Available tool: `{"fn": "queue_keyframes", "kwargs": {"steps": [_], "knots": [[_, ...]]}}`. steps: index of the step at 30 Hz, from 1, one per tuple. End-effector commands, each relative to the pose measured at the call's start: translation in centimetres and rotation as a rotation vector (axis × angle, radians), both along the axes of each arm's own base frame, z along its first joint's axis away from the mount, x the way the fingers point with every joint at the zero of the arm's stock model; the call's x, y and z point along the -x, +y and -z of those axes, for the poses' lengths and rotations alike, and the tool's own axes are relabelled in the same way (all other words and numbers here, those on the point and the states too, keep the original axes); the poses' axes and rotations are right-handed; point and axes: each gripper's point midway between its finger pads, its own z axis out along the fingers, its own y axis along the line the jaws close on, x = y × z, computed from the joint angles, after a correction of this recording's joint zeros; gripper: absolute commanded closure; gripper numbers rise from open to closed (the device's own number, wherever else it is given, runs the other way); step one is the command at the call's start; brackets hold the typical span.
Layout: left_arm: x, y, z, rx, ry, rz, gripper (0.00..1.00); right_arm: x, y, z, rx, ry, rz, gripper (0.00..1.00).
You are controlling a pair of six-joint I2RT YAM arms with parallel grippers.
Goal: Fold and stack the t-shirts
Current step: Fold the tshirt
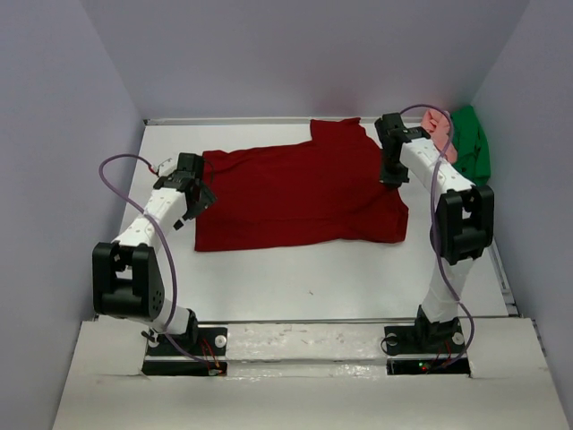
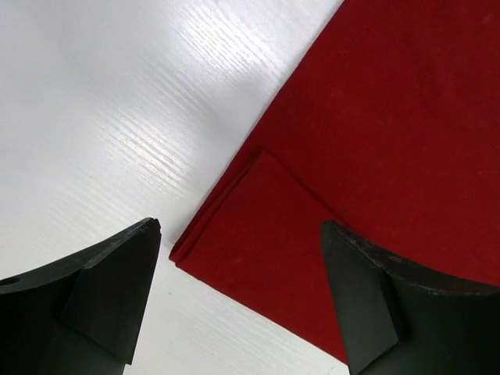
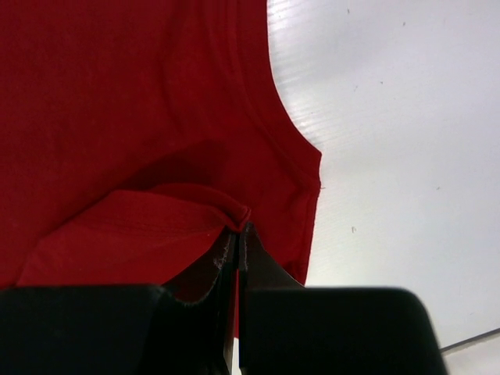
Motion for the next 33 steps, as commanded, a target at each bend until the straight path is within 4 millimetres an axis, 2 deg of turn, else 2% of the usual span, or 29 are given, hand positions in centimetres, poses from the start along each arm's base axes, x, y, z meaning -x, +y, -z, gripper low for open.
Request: {"fn": "queue_keyframes", "kwargs": {"steps": [1, 4, 6, 10, 15, 21, 25, 33], "knots": [[-0.6, 0.7, -3.7, -0.034, -0.106, -0.001, 0.07, -2.6, -0.2, -1.3, 0.003, -0.078, 0.018, 1.0], [-0.1, 0.6, -3.7, -0.029, -0.1, 0.008, 0.07, -3.0, -0.1, -0.4, 0.003, -0.057, 0.032, 1.0], [0.2, 0.6, -3.6, -0.027, -0.097, 0.013, 0.07, -3.1, -0.7, 0.6, 0.017, -0.034, 0.05, 1.0], [0.4, 0.6, -3.8, -0.024, -0.108, 0.02, 0.08, -2.7, -2.1, 1.3, 0.077, -0.013, 0.098, 1.0], [0.7, 0.2, -3.6, -0.011, -0.107, 0.036, 0.07, -2.5, -3.5, 0.9, 0.128, -0.02, 0.144, 1.0], [0.7, 0.1, -3.6, -0.011, -0.114, 0.042, 0.08, -3.6, -4.6, 0.6, 0.149, -0.037, 0.14, 1.0], [0.7, -0.1, -3.4, -0.003, -0.117, 0.048, 0.08, -5.5, -3.6, -0.6, 0.106, -0.079, 0.079, 1.0], [0.7, -0.4, -2.9, 0.002, -0.108, 0.06, 0.08, -7.9, -0.7, -2.0, -0.024, -0.133, -0.073, 1.0]]}}
